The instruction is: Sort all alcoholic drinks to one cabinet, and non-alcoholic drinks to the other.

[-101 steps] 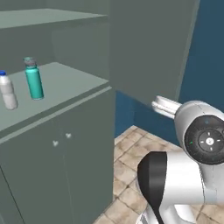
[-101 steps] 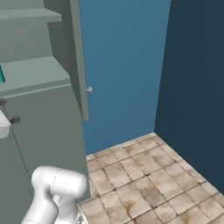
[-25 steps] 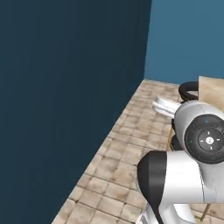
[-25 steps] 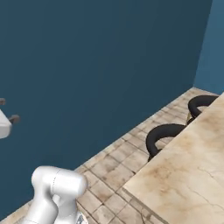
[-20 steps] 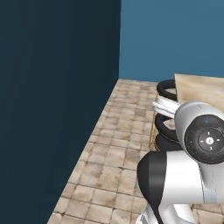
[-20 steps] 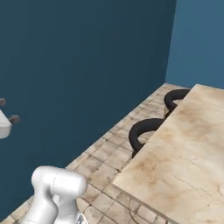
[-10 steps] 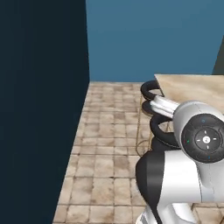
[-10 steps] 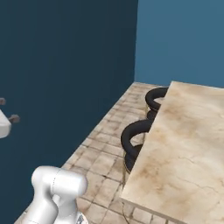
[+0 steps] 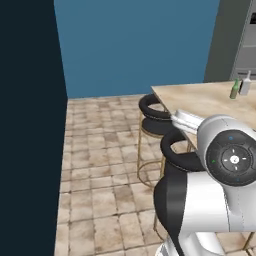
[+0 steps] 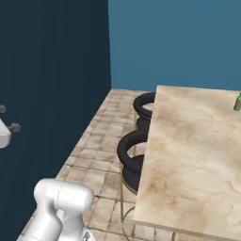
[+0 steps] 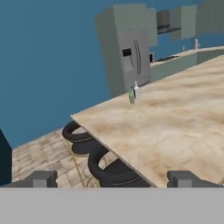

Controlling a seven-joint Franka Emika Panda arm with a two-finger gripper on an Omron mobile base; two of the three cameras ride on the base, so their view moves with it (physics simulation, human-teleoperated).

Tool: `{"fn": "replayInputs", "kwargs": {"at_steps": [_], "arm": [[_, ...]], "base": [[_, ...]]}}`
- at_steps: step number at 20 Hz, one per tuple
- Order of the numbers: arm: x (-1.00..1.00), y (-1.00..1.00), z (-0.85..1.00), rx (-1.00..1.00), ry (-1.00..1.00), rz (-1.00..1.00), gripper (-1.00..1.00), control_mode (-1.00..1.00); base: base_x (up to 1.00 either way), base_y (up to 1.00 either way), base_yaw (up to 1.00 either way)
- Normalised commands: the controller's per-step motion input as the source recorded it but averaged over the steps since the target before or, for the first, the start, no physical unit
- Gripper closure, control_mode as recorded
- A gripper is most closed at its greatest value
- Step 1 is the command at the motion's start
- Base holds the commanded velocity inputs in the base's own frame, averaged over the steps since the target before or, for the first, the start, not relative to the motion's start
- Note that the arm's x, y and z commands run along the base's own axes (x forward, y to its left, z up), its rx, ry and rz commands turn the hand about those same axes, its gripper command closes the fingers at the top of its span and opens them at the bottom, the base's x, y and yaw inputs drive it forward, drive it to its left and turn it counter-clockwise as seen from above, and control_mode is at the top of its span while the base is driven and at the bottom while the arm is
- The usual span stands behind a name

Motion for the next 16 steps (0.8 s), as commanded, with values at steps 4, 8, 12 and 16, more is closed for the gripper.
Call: {"fn": "replayInputs", "kwargs": {"at_steps": [4,8,12,16], "arm": [[0.0,0.0,0.0,0.0,0.0,0.0,-1.0,1.0],[0.0,0.0,0.0,0.0,0.0,0.0,-1.0,1.0],[0.0,0.0,0.0,0.0,0.0,0.0,-1.0,1.0],[0.0,0.0,0.0,0.0,0.0,0.0,-1.0,1.0]], "base": [[0.46,0.46,-0.42],[0.46,0.59,-0.42],[0.46,0.69,-0.38],[0.48,0.69,-0.36]]}}
